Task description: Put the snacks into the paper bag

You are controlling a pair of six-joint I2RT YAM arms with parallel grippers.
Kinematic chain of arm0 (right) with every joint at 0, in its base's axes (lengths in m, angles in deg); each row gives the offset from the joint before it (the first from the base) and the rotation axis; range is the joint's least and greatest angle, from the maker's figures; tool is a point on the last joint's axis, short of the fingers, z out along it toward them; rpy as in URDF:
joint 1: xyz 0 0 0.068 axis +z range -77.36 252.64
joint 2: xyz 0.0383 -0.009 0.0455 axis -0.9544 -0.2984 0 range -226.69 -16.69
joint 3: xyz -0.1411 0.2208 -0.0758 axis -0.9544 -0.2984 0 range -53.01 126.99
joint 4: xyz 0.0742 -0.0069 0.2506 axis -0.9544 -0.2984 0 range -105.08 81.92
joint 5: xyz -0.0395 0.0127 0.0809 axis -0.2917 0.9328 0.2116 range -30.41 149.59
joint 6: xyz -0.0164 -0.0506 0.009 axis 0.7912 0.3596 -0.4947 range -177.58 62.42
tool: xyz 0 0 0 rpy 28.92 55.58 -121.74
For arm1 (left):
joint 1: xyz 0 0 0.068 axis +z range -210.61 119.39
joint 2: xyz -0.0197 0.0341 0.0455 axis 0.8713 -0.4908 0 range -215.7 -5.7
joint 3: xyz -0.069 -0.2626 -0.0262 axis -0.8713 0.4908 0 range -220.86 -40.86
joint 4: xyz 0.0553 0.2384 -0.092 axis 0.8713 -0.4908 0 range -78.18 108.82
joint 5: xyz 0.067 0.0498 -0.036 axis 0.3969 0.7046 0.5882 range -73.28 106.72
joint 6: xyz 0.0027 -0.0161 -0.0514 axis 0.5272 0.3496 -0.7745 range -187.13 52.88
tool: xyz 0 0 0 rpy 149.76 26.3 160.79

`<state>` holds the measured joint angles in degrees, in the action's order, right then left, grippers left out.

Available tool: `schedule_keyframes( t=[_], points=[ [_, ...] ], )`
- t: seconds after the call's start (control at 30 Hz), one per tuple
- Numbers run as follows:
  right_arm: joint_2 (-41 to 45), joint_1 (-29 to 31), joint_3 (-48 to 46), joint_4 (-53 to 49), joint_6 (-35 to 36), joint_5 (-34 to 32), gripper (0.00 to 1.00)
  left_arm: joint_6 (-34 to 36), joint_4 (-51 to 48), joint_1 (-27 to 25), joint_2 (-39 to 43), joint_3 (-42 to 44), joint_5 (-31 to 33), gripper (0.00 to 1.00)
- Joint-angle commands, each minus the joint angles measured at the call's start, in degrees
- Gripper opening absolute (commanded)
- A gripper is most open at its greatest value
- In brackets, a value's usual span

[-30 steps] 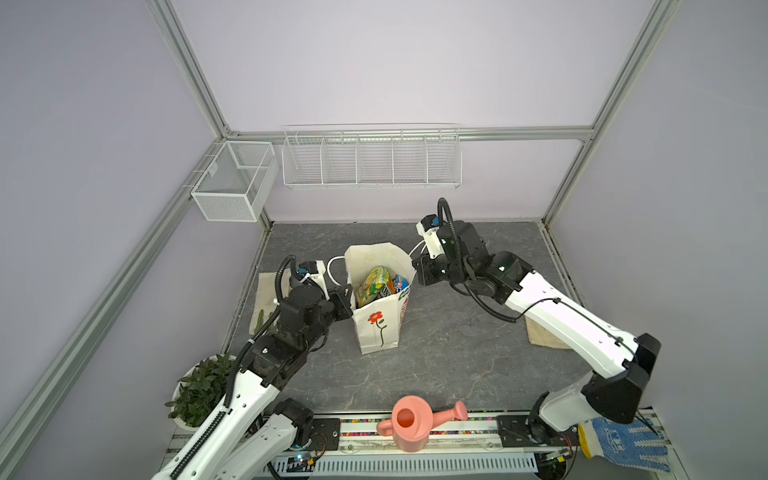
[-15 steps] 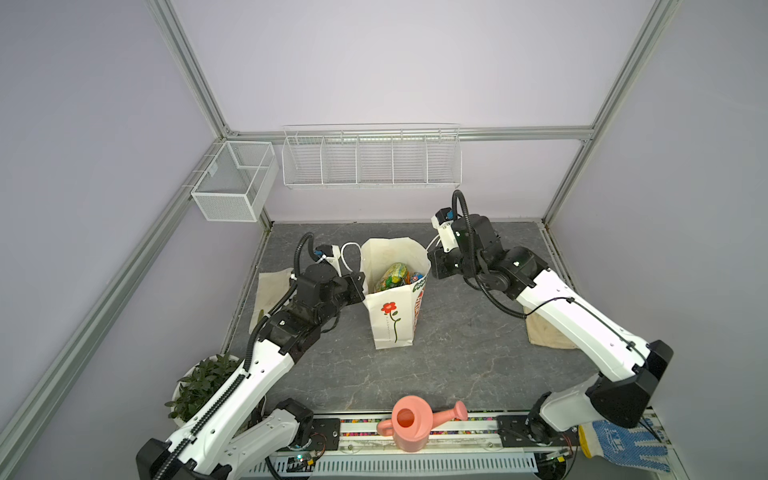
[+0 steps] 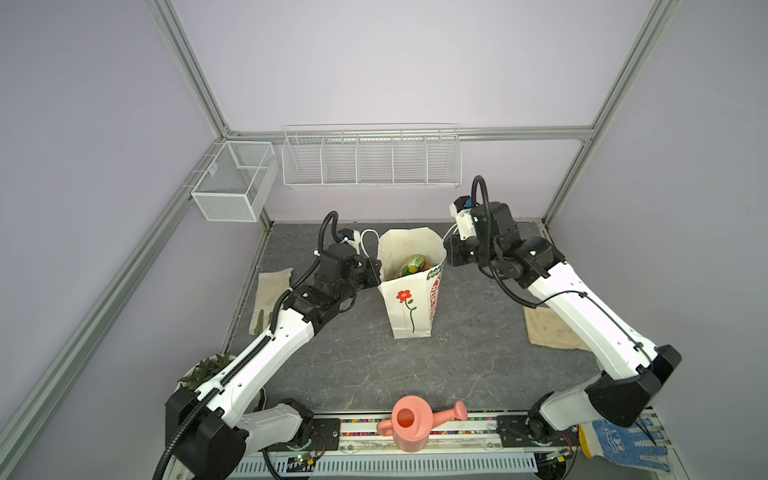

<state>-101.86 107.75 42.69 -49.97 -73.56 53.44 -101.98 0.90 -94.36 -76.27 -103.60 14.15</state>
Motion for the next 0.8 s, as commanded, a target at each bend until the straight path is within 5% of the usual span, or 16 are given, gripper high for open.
schedule_keyframes(
  t=[0.0, 0.43, 0.77],
  points=[
    [1.7, -1.5, 2.7, 3.4, 1.4, 0.3, 0.07, 1.7, 4.6, -0.4, -2.1, -5.5, -0.4, 0.0],
    [3.8, -3.8, -5.0, 5.0, 0.3, 0.8, 0.07, -0.8, 9.6, -3.1, -6.5, -2.0, -0.3, 0.0],
    [-3.8, -7.1, 4.7, 0.1, 2.7, 2.5, 0.07, -1.1, 10.4, -3.1, -9.3, -2.6, -0.9, 0.0]
  ],
)
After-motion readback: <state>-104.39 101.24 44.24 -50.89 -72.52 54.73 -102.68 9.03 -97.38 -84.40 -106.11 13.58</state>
